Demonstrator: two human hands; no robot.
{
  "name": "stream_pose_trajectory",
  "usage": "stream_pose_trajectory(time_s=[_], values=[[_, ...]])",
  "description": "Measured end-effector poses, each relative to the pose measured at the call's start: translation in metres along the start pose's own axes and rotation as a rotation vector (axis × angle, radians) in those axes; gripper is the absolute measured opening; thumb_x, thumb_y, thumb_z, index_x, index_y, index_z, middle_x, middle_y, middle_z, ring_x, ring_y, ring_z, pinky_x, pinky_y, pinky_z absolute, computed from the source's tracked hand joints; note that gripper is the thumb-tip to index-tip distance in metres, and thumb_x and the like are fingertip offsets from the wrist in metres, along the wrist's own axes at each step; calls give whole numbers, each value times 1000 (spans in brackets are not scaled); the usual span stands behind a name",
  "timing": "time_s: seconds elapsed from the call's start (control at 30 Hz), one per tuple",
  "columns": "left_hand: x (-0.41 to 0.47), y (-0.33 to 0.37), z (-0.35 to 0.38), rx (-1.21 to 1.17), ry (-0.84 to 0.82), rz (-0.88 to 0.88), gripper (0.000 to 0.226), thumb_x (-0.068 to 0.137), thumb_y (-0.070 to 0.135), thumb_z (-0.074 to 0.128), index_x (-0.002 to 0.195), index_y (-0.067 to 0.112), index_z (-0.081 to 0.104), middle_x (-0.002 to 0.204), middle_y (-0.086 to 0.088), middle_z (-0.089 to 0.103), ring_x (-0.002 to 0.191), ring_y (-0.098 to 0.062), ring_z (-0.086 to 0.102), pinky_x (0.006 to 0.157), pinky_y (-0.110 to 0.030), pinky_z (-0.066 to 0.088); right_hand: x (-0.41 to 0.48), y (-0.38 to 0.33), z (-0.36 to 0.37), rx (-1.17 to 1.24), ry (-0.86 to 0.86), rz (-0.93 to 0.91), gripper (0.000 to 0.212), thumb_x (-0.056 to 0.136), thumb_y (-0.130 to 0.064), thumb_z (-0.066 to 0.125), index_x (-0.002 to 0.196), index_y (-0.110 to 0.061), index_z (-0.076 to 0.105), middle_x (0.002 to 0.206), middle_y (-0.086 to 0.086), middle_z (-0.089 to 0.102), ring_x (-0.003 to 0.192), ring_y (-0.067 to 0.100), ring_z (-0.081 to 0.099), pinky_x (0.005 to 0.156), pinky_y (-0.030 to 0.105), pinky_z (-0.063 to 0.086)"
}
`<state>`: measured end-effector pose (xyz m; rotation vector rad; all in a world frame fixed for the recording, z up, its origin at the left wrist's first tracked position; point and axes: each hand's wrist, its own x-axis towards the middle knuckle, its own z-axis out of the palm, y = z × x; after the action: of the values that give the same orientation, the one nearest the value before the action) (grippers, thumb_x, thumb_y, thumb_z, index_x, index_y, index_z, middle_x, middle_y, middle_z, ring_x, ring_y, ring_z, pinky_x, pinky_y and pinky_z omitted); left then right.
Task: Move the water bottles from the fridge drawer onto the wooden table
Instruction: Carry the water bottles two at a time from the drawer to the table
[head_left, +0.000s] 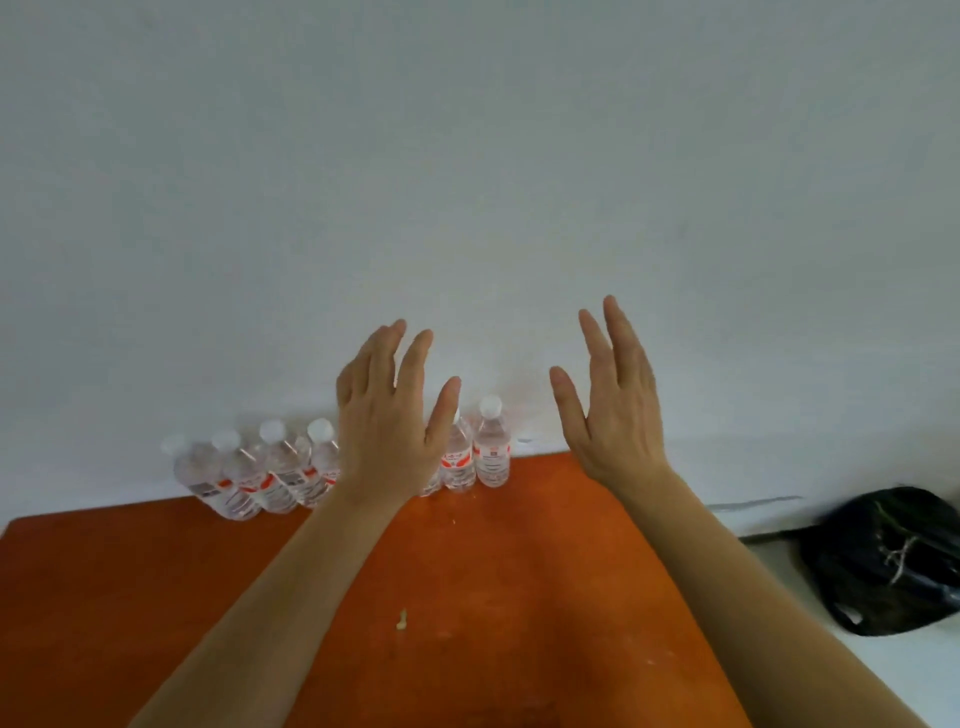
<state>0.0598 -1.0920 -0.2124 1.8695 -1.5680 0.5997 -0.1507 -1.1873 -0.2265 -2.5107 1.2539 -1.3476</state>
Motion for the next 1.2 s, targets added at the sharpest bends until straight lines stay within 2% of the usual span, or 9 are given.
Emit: stream_pose_trajectory(time_s=[0.1, 0.23, 0.4, 0.5, 0.73, 0.8, 0.93, 1.03, 1.2], values=[[-1, 43, -27, 7, 6, 53, 57, 100, 47, 42, 145, 13, 45, 156, -15, 36, 146, -31, 30, 117, -45, 23, -12, 5, -46, -68, 89, -21, 61, 103, -34, 52, 154, -8, 30, 163, 18, 19, 152, 30, 18, 119, 51, 26], [-9, 108, -51, -38, -36, 141, 61, 101, 50, 36, 152, 15, 36, 162, -15, 23, 151, -31, 18, 120, -51, 20, -43, 16, -113, -195, 115, 54, 64, 103, -40, 47, 156, -12, 25, 165, 16, 14, 154, 28, 12, 124, 47, 15], [-21, 186, -67, -160, -120, 258, 65, 101, 56, 24, 157, 22, 20, 166, -10, 7, 153, -27, 3, 121, -55, 14, -102, 27, -209, -399, 123, 165, 67, 103, -45, 41, 158, -16, 18, 167, 14, 8, 154, 28, 8, 123, 52, 15], [-33, 242, -74, -305, -147, 391, 65, 101, 55, 24, 156, 20, 21, 166, -11, 8, 153, -28, 3, 120, -56, 15, -153, 28, -269, -557, 156, 236, 68, 102, -45, 44, 158, -16, 19, 167, 14, 8, 154, 29, 8, 123, 53, 15], [-117, 399, -112, -631, -241, 721, 69, 99, 58, 21, 156, 19, 22, 165, -13, 8, 153, -31, 5, 120, -57, 14, -306, -7, -413, -848, 306, 545, 70, 100, -40, 52, 157, -13, 23, 166, 14, 10, 154, 28, 9, 122, 53, 17], [-151, 446, -134, -726, -255, 824, 69, 99, 57, 23, 155, 17, 24, 165, -14, 10, 152, -32, 8, 120, -56, 14, -351, -24, -459, -946, 349, 622, 70, 99, -41, 52, 157, -13, 24, 166, 14, 12, 154, 29, 12, 121, 54, 19], [-223, 528, -190, -903, -244, 1032, 67, 99, 50, 39, 155, 16, 26, 164, -15, 14, 152, -32, 10, 119, -56, 16, -438, -65, -542, -1092, 476, 789, 69, 99, -43, 51, 156, -17, 22, 165, 15, 14, 153, 31, 15, 124, 47, 10], [-280, 583, -239, -1005, -251, 1166, 66, 99, 50, 36, 154, 15, 29, 164, -15, 16, 152, -32, 11, 117, -59, 19, -506, -96, -595, -1178, 556, 873, 71, 99, -42, 51, 156, -14, 21, 164, 16, 14, 152, 32, 16, 120, 57, 19], [-389, 671, -312, -1081, -287, 1282, 66, 98, 52, 35, 152, 15, 32, 163, -16, 18, 151, -32, 14, 117, -59, 21, -622, -128, -676, -1218, 586, 1016, 69, 100, -48, 43, 156, -13, 24, 165, 17, 15, 152, 32, 14, 120, 58, 18]])
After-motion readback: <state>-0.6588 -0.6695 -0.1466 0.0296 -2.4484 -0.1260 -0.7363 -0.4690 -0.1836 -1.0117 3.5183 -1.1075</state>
